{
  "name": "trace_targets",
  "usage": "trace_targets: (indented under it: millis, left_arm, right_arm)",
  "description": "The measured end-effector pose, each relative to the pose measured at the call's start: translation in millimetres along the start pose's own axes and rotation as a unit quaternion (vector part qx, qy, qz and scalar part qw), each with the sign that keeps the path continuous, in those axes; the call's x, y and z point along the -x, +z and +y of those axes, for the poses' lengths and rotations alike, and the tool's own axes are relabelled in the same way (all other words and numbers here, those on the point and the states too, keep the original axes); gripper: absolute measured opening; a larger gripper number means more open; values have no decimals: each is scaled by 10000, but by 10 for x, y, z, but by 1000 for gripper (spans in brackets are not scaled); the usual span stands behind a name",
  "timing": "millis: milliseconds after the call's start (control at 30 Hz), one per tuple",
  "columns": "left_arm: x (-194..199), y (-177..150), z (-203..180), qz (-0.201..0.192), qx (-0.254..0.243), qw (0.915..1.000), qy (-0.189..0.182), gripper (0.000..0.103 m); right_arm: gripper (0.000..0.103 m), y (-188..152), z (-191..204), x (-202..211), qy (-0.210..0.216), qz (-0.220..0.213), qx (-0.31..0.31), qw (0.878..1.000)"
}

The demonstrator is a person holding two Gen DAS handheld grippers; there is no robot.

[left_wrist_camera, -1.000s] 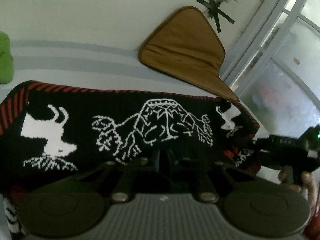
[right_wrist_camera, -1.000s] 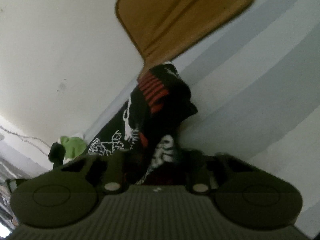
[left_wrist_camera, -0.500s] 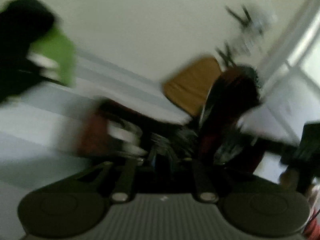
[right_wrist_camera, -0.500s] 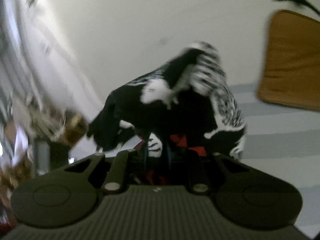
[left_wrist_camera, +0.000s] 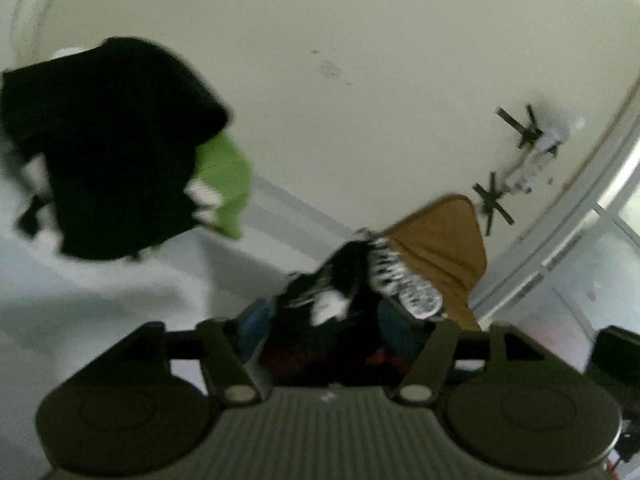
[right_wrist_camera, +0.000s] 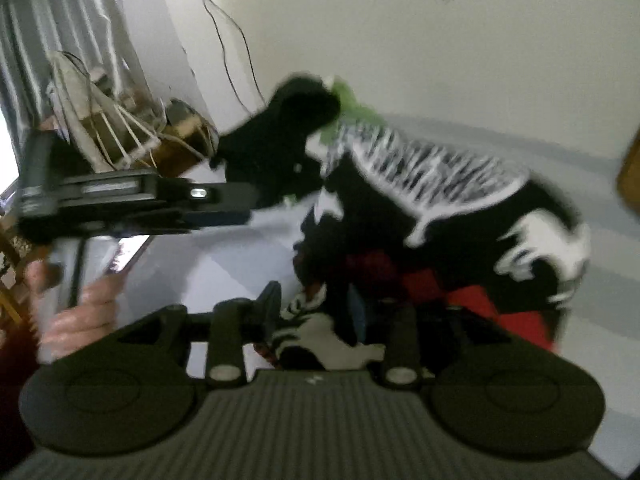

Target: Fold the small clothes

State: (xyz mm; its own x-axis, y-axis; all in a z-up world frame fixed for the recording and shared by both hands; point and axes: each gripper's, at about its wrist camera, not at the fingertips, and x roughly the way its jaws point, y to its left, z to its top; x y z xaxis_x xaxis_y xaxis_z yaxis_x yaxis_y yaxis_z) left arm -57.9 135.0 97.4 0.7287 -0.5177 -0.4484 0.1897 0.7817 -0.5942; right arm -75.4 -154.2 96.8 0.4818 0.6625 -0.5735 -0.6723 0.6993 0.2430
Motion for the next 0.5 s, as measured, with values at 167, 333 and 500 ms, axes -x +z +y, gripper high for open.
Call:
trace_targets:
  millis: [167, 333, 500]
  left_arm:
    - [-394, 1, -326, 249, -482, 9984, 132, 68]
    - [-568, -161, -426, 325, -986, 9913, 807, 45]
    - [-648, -213, -351, 420, -1157, 9850, 1210, 34]
  right_arm:
    - [39, 100, -215, 490, -816, -969, 155, 9918]
    - [39, 352, -418, 86, -766, -1017, 48, 9918]
    - [42, 212, -571, -795, -662, 39, 462, 9967]
